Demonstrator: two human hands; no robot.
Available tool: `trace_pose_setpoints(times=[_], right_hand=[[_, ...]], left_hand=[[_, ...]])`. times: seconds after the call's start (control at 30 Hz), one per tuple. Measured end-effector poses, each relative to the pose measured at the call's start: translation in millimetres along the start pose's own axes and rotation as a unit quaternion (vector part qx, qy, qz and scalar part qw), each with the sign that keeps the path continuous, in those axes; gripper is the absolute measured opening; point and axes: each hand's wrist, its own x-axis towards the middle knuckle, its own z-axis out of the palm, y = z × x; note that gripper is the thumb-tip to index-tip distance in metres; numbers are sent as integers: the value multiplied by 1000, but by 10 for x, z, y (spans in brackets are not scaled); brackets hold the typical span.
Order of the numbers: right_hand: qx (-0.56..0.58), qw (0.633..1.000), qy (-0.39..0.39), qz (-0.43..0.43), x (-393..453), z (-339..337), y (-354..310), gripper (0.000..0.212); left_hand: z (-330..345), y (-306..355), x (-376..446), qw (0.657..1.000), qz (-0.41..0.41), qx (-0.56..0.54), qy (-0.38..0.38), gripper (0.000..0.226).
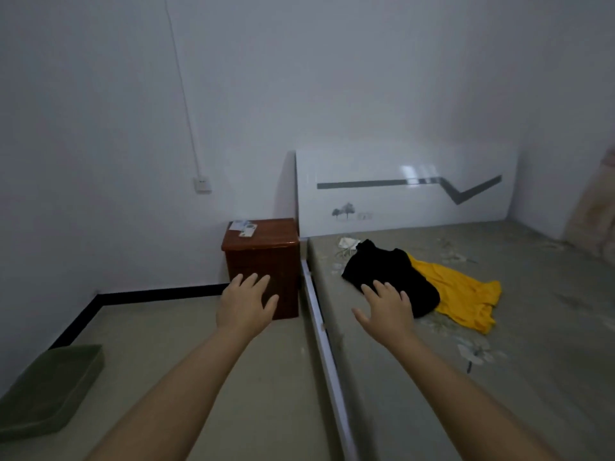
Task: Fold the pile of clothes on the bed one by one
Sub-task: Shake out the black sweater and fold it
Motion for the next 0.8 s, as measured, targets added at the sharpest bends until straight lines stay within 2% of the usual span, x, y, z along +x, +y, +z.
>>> trace_pose_setpoints(times=[0.3,0.5,0.7,0.8], right_hand=[[-23,991,-16,133,2098,353,567,56],[-41,977,-28,209,3043,652,1172,55],[-30,961,-41,272,4022,1128,1859,56],[-11,952,-76,295,4535,1392,2189,55]], left_hand=[[561,148,2764,993,105,-50,5,54],[1183,467,4037,980,187,-69,0,52],[1948,895,5355,970,238,-31,-43,55],[2323,1140,6025,957,274,-23,-87,57]])
